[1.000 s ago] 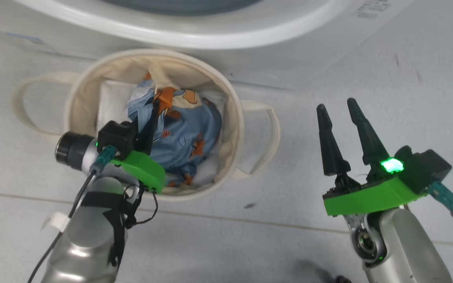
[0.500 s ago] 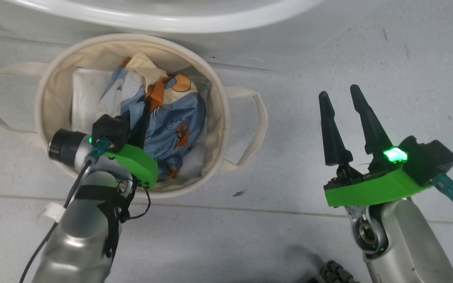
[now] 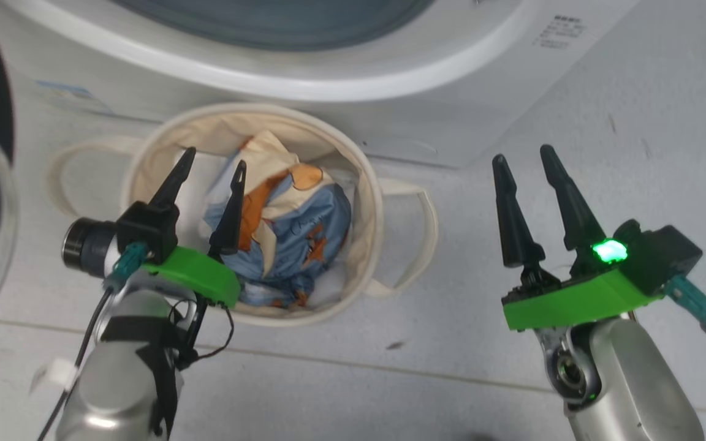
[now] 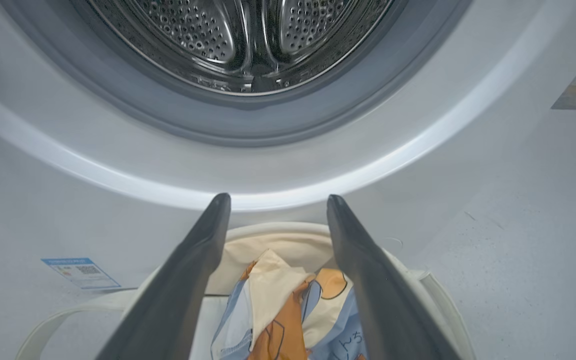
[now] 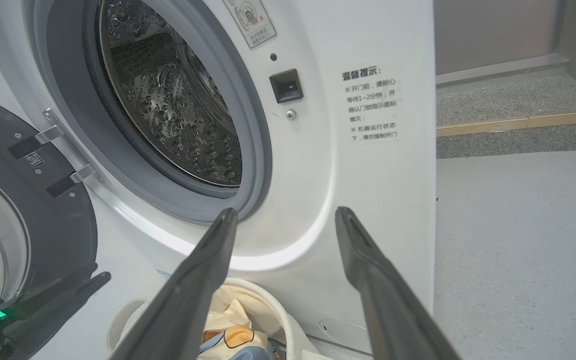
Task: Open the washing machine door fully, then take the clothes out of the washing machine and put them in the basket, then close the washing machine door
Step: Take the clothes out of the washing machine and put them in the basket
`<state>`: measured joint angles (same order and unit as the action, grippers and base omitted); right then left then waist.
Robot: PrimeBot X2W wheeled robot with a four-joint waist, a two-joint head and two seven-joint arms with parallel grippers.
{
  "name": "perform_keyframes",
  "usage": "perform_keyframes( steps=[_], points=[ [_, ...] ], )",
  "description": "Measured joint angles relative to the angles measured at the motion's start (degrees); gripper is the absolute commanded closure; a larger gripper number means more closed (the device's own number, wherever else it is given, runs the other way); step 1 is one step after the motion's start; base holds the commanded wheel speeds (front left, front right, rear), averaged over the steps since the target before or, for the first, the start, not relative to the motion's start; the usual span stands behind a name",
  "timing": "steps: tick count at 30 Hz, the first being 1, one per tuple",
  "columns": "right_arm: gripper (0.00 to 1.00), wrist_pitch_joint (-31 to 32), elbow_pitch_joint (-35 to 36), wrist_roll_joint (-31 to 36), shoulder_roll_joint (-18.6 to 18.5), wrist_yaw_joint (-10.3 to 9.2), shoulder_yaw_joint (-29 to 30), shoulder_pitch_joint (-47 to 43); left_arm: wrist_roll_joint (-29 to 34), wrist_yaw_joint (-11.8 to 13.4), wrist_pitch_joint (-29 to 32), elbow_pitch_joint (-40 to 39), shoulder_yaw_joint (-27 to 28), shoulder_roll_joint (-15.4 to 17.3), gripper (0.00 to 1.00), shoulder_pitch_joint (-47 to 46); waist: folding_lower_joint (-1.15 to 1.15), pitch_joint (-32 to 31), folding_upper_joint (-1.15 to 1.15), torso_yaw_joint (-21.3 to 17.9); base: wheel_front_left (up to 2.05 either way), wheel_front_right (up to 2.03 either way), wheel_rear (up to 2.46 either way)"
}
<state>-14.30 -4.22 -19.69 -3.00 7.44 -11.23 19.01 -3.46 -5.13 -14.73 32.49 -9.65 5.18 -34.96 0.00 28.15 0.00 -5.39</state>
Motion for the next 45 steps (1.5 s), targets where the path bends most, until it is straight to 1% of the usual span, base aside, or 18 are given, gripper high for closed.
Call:
perform_keyframes(
  steps=[4, 7, 11, 14, 20, 26, 30, 33, 38, 45],
  points=[
    [0.00, 0.00, -0.70, 0.00, 0.00, 0.00, 0.09, -1.96, -0.78, -0.01, 0.00, -8.99, 1.12, -0.77, 0.00, 4.70, 0.00, -3.60, 0.00, 1.32, 0.00, 0.00, 0.00],
    [0.00, 0.00, -1.20, 0.03, 0.00, 0.00, 0.10, -3.24, -0.78, -0.01, -0.01, -14.21, 1.27, -1.32, 0.00, 8.70, 0.00, -6.41, 0.00, 2.36, 0.00, 0.00, 0.00],
    [0.00, 0.00, -1.13, 0.53, 0.00, 0.00, 0.20, -4.25, -0.78, 0.10, 0.00, -19.01, 1.04, -1.85, 0.00, 13.25, 0.00, -10.00, 0.00, 3.93, 0.00, 0.00, 0.00],
    [0.00, 0.00, -0.71, 0.49, 0.00, 0.00, 0.30, -5.35, -0.78, 1.18, -0.01, -21.25, 0.99, -2.14, 0.00, 16.02, 0.00, -12.61, 0.00, 5.10, 0.00, 0.00, 0.00],
    [0.00, 0.00, 0.13, 0.21, 0.00, 0.00, 0.30, -8.46, -1.94, 3.64, 0.00, -23.54, 1.37, -2.27, 0.00, 21.71, 0.00, -17.42, 0.00, 6.86, 0.00, 0.00, 0.00],
    [0.00, 0.00, 1.08, -0.81, 0.01, 0.00, 1.00, -10.79, -3.19, 4.64, 0.00, -26.19, 2.32, -2.30, 0.00, 25.94, 0.00, -20.00, 0.00, 7.34, 0.00, 0.00, 0.00],
    [0.00, 0.00, 1.08, -1.94, 0.03, 0.00, 2.69, -12.77, -4.10, 4.61, 0.00, -28.52, 3.20, -2.31, 0.00, 28.34, 0.00, -21.37, 0.00, 7.06, 0.00, 0.00, 0.00],
    [0.00, 0.00, 0.65, -2.57, 0.02, 0.00, 4.13, -14.23, -4.11, 4.60, 0.00, -28.69, 3.35, -2.31, 0.00, 29.86, 0.00, -22.46, 0.00, 6.80, 0.00, 0.00, 0.00],
    [0.00, 0.00, -1.18, -1.90, 0.04, 0.00, 4.70, -15.15, -3.58, 4.58, 0.00, -28.58, 3.43, -2.31, 0.00, 32.47, 0.00, -23.91, 0.00, 6.08, 0.00, 0.00, 0.00],
    [0.00, 0.00, -1.31, -1.90, 0.04, 0.00, 4.91, -15.23, -3.26, 4.60, 0.00, -27.94, 3.25, -2.31, 0.00, 32.74, 0.00, -25.20, 0.00, 5.65, 0.00, 0.00, 0.00]
  ],
)
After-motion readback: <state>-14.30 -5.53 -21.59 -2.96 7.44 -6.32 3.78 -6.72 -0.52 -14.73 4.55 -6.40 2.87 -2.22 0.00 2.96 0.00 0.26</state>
